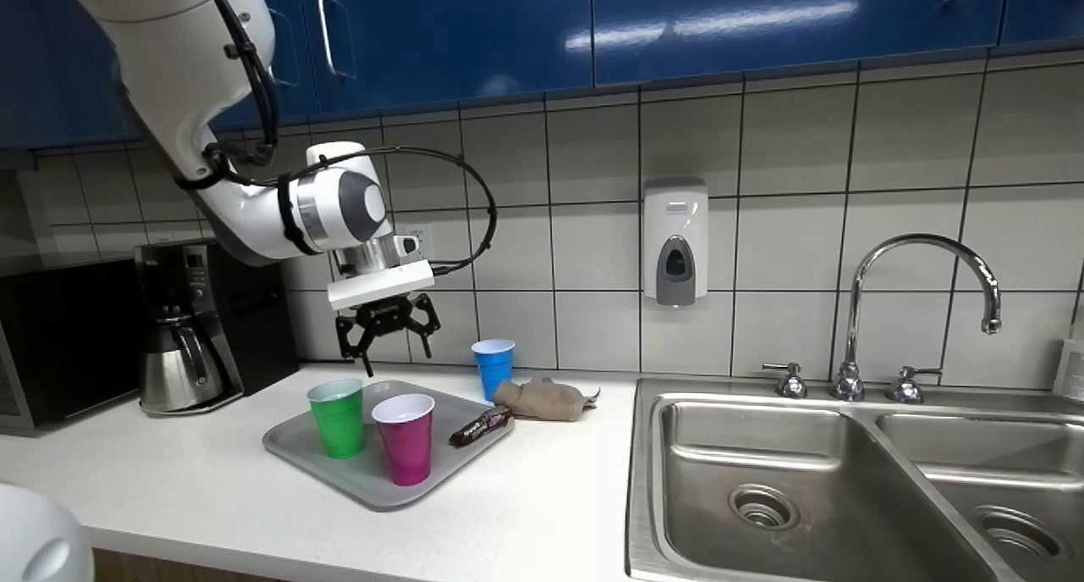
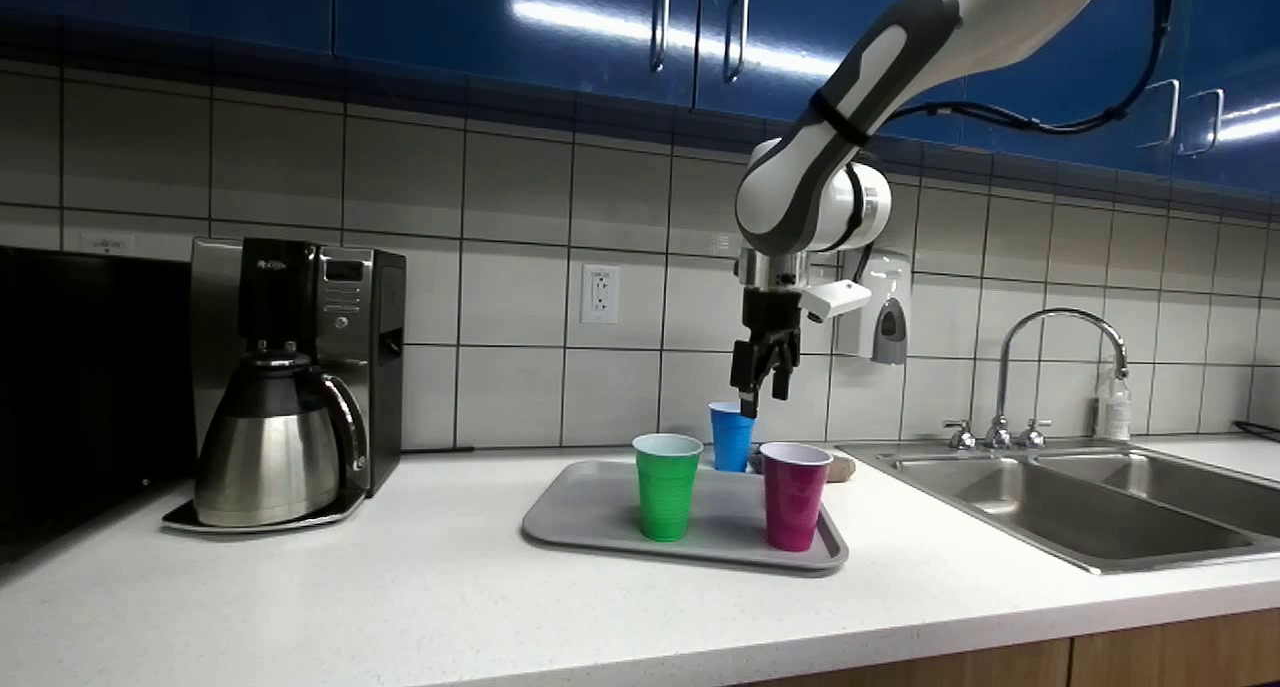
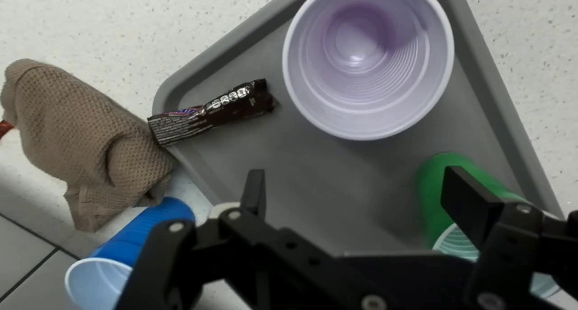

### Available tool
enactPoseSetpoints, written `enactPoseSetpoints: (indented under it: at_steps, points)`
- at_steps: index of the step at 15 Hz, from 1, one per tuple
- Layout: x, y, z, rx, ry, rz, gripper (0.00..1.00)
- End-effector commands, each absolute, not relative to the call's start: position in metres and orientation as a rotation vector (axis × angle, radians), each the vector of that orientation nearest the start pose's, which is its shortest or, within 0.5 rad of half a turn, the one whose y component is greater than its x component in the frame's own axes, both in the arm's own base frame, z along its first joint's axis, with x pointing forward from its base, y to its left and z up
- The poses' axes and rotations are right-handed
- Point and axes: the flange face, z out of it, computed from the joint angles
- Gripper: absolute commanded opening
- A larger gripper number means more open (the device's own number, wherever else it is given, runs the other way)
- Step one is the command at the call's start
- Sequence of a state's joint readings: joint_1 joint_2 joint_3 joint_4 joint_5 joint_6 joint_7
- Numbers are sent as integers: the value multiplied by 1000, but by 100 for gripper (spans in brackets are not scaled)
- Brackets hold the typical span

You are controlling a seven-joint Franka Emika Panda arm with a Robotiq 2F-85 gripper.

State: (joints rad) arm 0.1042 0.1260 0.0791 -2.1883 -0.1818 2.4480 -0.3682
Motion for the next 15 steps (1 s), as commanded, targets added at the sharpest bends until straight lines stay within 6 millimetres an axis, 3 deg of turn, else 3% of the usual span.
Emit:
enactPoseSetpoints:
  at_steps: [1,15]
  points:
    - [584,96,348,-3103,-1013,-206,100]
    - [677,85,313,-3114,-947,-202,100]
